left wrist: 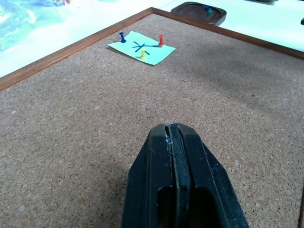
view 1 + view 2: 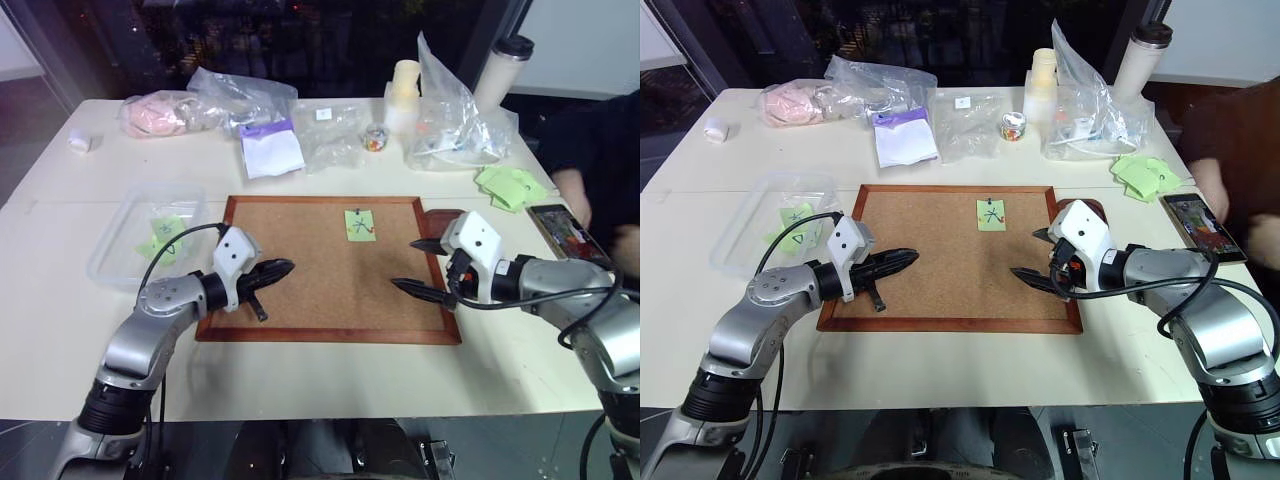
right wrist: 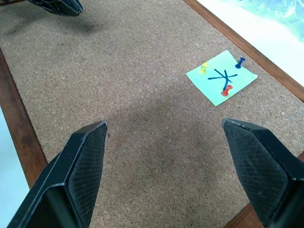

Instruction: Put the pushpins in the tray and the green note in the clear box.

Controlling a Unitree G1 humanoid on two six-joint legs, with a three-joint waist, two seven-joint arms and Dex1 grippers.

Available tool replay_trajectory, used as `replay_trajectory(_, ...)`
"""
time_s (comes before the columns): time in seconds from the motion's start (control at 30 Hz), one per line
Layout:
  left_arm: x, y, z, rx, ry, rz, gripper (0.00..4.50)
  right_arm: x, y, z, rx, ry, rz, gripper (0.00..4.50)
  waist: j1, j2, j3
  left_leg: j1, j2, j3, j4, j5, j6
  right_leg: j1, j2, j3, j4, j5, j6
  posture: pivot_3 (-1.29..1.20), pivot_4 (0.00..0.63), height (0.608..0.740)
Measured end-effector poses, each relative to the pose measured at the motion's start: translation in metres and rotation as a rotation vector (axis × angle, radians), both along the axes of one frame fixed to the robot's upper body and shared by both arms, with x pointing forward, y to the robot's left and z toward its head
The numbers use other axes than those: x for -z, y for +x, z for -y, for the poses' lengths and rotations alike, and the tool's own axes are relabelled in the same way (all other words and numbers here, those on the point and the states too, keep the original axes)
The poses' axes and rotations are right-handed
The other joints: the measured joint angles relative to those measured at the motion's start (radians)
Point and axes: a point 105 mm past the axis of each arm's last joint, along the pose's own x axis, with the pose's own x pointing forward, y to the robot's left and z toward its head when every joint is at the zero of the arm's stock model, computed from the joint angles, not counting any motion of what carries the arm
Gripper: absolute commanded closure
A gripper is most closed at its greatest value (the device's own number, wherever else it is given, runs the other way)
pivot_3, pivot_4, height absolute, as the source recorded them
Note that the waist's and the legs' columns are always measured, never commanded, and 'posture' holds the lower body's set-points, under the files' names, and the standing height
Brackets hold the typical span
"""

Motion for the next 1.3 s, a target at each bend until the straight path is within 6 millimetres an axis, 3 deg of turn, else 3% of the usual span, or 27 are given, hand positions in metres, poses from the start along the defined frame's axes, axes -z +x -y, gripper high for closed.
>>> replay_trajectory(0.7, 0.000, 0.000, 0.003, -0.001, -0.029, -0.020, 4.46, 0.000, 0.000, -0.001, -0.004, -0.001, -0.001, 0.51, 0.000, 0.000, 0.000, 0.000, 0.000, 0.000, 0.000, 0.000, 0.000, 0.000, 0.000, 0.000, 0.000, 0.000, 0.000, 0.00, 0.150, 0.740)
replay_trajectory(0.9, -0.009, 0.007, 0.013, 0.004, -0.058, 0.009, 4.46, 0.001, 0.000, -0.002, -0.008, -0.002, -0.003, 0.51, 0.002, 0.000, 0.000, 0.000, 0.000, 0.000, 0.000, 0.000, 0.000, 0.000, 0.000, 0.000, 0.000, 0.000, 0.000, 0.00, 0.150, 0.740)
replay_trajectory(1.17, 0.017, 0.029, 0.039, -0.003, 0.015, -0.016, 4.46, 0.004, 0.002, -0.006, -0.016, 0.005, -0.015, 0.51, 0.001, 0.000, 0.000, 0.000, -0.001, 0.000, 0.000, 0.000, 0.000, 0.000, 0.000, 0.000, 0.000, 0.000, 0.000, 0.00, 0.150, 0.740)
replay_trajectory(1.3, 0.027, 0.036, 0.038, -0.034, 0.063, -0.020, 4.46, 0.003, 0.010, -0.013, -0.019, 0.028, 0.006, 0.51, -0.006, 0.000, 0.000, 0.000, -0.001, 0.000, 0.000, 0.000, 0.000, 0.000, 0.001, 0.000, 0.000, 0.000, 0.000, 0.00, 0.150, 0.740)
